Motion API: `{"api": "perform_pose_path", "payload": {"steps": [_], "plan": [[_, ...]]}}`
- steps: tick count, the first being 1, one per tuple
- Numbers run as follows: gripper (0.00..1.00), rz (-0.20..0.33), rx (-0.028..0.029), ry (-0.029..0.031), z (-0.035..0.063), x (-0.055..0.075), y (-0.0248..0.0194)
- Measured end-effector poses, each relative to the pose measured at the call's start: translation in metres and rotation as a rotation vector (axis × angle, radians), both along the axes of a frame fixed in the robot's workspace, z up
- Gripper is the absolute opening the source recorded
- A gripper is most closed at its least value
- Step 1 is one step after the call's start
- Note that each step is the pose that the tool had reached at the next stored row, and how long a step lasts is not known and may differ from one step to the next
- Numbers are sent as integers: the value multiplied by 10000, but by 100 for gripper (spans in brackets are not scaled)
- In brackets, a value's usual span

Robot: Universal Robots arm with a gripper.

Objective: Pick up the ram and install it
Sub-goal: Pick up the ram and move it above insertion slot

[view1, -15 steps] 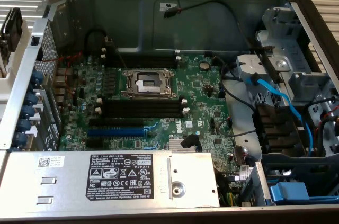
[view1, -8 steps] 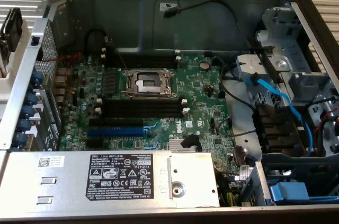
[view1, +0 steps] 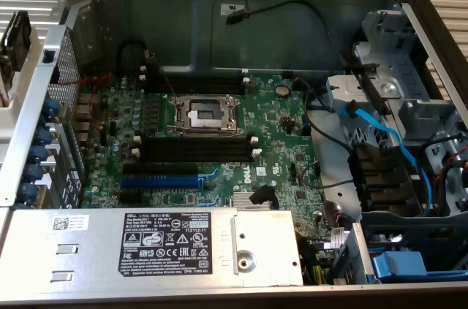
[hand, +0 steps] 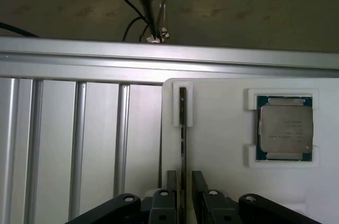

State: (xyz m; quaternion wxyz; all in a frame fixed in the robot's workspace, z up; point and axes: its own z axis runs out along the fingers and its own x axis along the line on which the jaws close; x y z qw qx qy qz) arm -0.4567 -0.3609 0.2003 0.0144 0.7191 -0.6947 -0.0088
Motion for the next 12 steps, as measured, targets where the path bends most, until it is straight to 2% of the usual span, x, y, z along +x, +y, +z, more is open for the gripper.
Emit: {"api": "perform_pose_path", "payload": {"steps": [9,10,11,12], "plan": [[26,0,0,0,0,0,0],[17,0,-1,0,0,0,0],[17,0,0,0,0,0,0],[12,0,0,0,0,0,0]]}}
